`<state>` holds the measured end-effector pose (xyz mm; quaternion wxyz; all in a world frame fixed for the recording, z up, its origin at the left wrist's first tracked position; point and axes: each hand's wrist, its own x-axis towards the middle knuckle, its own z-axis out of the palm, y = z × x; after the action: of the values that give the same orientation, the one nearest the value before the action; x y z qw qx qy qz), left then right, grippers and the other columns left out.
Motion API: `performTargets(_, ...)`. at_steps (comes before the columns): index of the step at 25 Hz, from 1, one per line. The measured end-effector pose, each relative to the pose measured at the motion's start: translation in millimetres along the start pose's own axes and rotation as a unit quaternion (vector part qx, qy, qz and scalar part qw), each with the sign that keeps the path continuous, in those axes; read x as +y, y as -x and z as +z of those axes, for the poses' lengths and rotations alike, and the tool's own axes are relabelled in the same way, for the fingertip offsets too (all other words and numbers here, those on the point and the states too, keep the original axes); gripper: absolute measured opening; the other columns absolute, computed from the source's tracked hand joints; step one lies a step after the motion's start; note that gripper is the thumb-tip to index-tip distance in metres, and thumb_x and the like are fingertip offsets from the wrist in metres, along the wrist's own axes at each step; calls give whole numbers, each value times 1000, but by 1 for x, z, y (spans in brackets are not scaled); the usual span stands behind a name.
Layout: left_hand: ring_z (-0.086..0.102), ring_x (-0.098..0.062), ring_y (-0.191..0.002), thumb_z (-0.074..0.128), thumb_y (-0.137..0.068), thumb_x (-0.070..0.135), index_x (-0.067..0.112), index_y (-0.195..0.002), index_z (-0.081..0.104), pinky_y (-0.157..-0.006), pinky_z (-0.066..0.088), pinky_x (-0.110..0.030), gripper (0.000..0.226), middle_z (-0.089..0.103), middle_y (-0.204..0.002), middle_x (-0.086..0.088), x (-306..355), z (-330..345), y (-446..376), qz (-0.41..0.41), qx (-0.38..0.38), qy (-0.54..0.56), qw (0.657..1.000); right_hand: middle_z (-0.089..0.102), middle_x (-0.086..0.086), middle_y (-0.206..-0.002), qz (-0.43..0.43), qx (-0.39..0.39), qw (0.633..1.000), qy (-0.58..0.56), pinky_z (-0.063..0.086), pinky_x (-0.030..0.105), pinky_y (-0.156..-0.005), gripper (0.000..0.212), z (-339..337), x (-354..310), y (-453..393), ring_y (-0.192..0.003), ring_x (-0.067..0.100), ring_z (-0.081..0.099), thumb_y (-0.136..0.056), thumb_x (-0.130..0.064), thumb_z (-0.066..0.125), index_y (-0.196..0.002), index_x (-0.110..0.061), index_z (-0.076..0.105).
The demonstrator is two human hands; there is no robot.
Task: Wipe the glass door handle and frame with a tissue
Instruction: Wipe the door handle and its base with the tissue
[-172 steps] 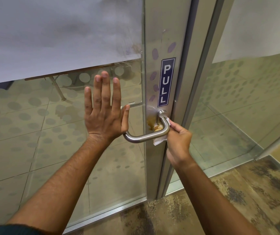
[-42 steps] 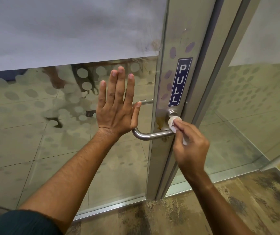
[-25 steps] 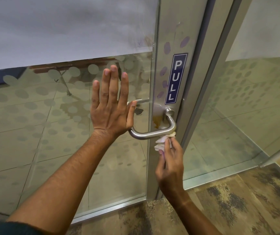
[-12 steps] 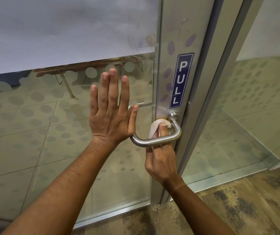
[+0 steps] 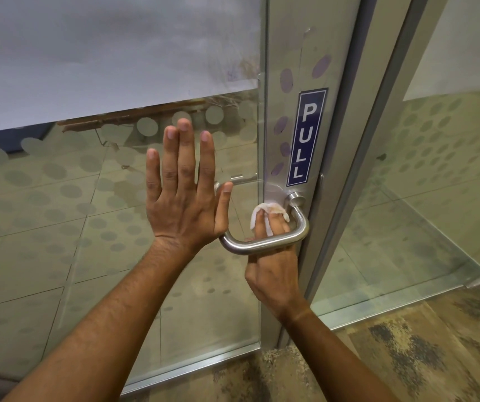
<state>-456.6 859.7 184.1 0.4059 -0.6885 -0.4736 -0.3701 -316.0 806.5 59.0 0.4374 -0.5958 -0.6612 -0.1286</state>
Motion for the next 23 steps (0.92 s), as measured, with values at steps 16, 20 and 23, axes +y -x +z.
performTargets(16, -25, -20, -151, 41, -97, 45, 3, -154, 17, -124, -10, -41, 75, 12, -156, -21, -1, -2, 0, 3, -6, -3, 1000, 68, 15, -94, 67, 83, 991, -86, 46, 15, -80, 34, -53, 12, 29, -90, 19, 58, -81, -1, 44, -99, 6, 72)
performTargets(20, -25, -19, -151, 45, -96, 45, 4, -155, 17, -124, -10, -40, 77, 12, -156, -21, 2, -2, 1, 4, -12, 2, 1000, 71, 15, -91, 36, 118, 988, -95, 54, 34, -81, 26, -45, 11, 18, -89, 27, 64, -87, 3, 50, -92, 4, 75)
performTargets(23, -25, -19, -151, 44, -96, 45, 4, -154, 17, -124, -10, -40, 77, 12, -155, -21, 1, -2, 0, 3, -9, 0, 1000, 72, 18, -100, 52, 140, 985, -87, 48, 23, -97, 25, -31, 3, 11, -98, 28, 65, -91, -2, 52, -95, 6, 75)
